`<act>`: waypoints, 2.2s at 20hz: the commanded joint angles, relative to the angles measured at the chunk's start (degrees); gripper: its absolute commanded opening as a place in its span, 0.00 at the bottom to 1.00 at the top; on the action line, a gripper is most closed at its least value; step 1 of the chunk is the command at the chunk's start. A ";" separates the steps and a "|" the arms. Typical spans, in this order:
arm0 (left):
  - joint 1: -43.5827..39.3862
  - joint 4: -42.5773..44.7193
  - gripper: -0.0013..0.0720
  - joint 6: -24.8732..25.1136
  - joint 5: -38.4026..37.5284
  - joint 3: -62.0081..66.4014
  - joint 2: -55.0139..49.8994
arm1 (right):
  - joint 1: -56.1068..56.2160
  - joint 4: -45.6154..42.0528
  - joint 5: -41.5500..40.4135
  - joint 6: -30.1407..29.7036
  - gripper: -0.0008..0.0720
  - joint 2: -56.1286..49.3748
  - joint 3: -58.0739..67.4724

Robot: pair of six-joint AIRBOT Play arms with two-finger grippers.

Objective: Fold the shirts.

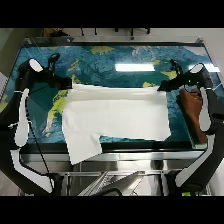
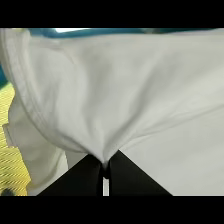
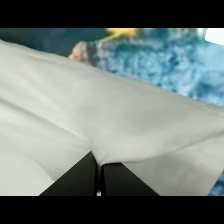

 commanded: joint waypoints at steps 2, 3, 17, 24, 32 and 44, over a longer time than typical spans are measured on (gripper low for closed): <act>-0.42 4.02 0.04 -2.36 2.62 -8.37 0.57 | 0.09 -3.61 2.64 1.53 0.03 -1.60 -1.75; -0.24 3.96 0.04 -2.45 2.58 -9.49 0.57 | 0.17 -3.58 3.15 1.57 0.03 -1.97 -1.75; 2.08 3.56 0.97 -5.64 -16.26 1.57 0.61 | -2.05 -4.24 6.01 6.27 0.43 8.85 -1.73; 10.80 3.48 0.97 -7.08 -16.06 -27.54 17.29 | -15.52 -3.76 9.84 7.34 0.43 27.67 -25.27; 13.09 -8.04 0.97 -1.49 0.44 -58.73 30.23 | -21.81 -2.43 -0.35 9.05 0.43 39.65 -54.53; 12.98 -23.17 0.04 9.84 -0.96 -63.93 25.09 | -21.35 -2.03 -2.14 7.28 0.65 32.09 -60.37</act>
